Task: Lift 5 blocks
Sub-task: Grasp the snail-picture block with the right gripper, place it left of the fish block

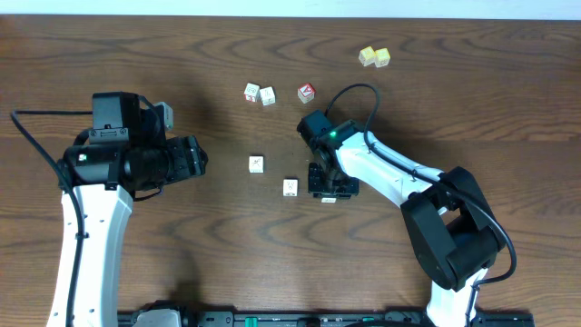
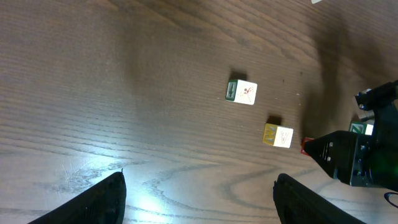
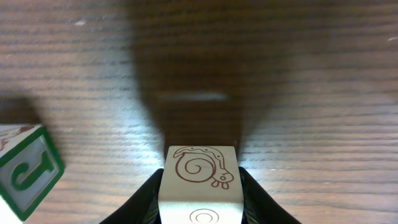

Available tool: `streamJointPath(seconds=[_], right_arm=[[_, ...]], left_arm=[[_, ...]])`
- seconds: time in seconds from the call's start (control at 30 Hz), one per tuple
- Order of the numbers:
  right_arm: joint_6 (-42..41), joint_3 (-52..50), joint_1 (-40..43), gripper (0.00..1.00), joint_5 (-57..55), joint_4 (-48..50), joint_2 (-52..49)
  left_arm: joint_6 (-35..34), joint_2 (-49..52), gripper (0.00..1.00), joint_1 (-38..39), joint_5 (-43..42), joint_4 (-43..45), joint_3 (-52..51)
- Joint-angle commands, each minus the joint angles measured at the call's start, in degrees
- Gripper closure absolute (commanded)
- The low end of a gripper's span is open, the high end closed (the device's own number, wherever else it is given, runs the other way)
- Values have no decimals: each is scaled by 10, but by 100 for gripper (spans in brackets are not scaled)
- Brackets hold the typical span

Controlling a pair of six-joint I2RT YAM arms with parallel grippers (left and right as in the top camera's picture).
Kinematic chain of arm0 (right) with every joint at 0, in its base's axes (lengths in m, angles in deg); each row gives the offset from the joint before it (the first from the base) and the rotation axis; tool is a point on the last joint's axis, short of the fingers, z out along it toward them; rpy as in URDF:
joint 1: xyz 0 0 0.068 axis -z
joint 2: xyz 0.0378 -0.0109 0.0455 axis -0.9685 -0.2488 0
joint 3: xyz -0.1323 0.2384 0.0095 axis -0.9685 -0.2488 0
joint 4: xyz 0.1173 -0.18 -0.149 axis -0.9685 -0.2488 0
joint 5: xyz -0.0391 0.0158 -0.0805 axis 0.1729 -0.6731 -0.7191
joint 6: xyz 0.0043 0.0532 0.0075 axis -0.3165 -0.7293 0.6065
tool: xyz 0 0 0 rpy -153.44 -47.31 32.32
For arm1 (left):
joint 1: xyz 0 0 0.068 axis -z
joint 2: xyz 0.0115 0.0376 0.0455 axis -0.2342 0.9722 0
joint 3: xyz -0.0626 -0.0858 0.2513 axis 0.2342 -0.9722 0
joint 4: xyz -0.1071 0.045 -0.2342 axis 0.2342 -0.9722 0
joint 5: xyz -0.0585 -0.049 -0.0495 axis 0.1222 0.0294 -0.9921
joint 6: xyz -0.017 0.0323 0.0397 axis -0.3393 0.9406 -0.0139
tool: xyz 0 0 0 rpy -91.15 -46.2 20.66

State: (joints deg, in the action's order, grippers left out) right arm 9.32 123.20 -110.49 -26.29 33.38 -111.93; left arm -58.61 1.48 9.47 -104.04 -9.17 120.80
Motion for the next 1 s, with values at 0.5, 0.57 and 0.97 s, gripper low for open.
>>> streamJointPath(seconds=[0.5,0.57,0.97], right_arm=[[145,-2,105,73,-41,25,-3],[148,-2,107,73,-41,23,-3],[127,-2,106,70,-31,10,-3]], left_arm=[[5,1,24,-3,6,-1,12],[5,1,23,-3,6,-1,12],[5,1,23,-3,6,-1,12]])
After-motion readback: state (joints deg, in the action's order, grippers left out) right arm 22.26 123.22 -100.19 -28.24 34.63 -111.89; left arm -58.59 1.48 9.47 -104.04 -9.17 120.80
